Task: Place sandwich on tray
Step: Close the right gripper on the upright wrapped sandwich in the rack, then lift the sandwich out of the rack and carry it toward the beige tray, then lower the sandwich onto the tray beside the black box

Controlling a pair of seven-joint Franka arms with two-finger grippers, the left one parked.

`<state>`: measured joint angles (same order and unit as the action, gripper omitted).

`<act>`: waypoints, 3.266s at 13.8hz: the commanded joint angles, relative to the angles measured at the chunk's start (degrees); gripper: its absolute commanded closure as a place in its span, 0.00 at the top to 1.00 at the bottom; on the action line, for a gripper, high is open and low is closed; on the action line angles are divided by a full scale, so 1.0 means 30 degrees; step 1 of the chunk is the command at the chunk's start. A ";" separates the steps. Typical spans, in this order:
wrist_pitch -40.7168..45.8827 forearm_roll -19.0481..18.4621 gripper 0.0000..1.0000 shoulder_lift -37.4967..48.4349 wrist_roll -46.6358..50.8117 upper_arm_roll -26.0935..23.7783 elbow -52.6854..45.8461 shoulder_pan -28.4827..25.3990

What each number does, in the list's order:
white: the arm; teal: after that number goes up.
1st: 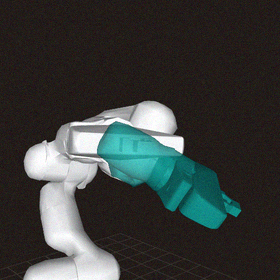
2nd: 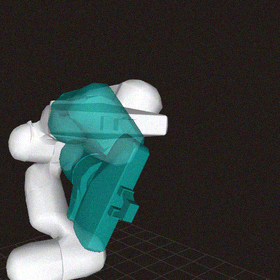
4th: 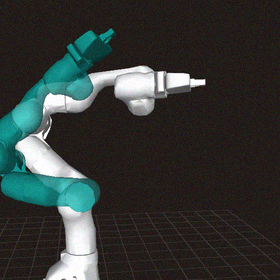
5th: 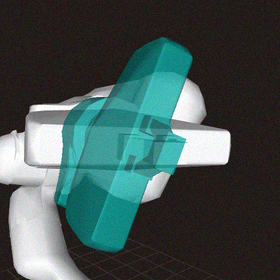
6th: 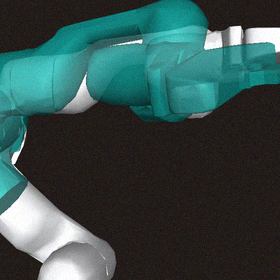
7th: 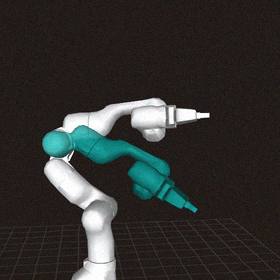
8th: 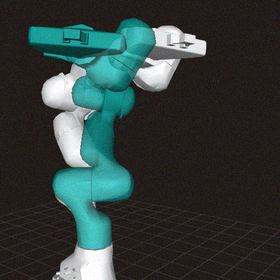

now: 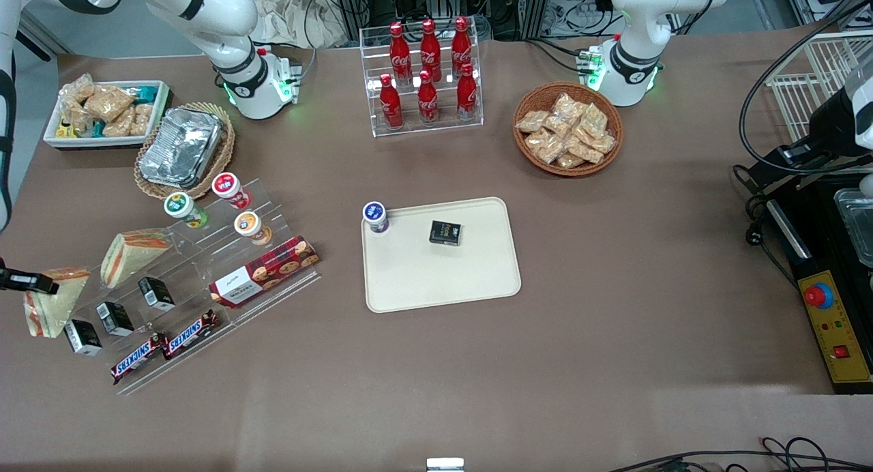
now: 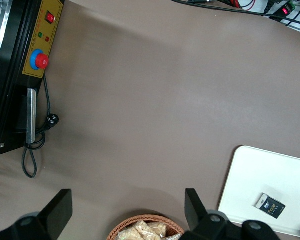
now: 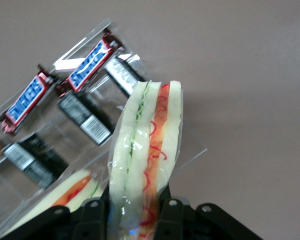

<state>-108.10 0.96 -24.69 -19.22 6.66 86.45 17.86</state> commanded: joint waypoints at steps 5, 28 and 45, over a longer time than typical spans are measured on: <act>0.5913 -0.1197 0.32 0.0231 -0.3193 -0.0375 -0.3764 -0.1585; 0.1936 -0.2224 0.28 -0.1346 -1.2454 -0.2191 -0.3591 -1.4006; -0.4949 -0.1990 0.40 -0.6652 -1.2642 -0.2191 -0.3562 -1.8726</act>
<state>-121.04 -5.14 -43.42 -58.90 -0.38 76.75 -37.40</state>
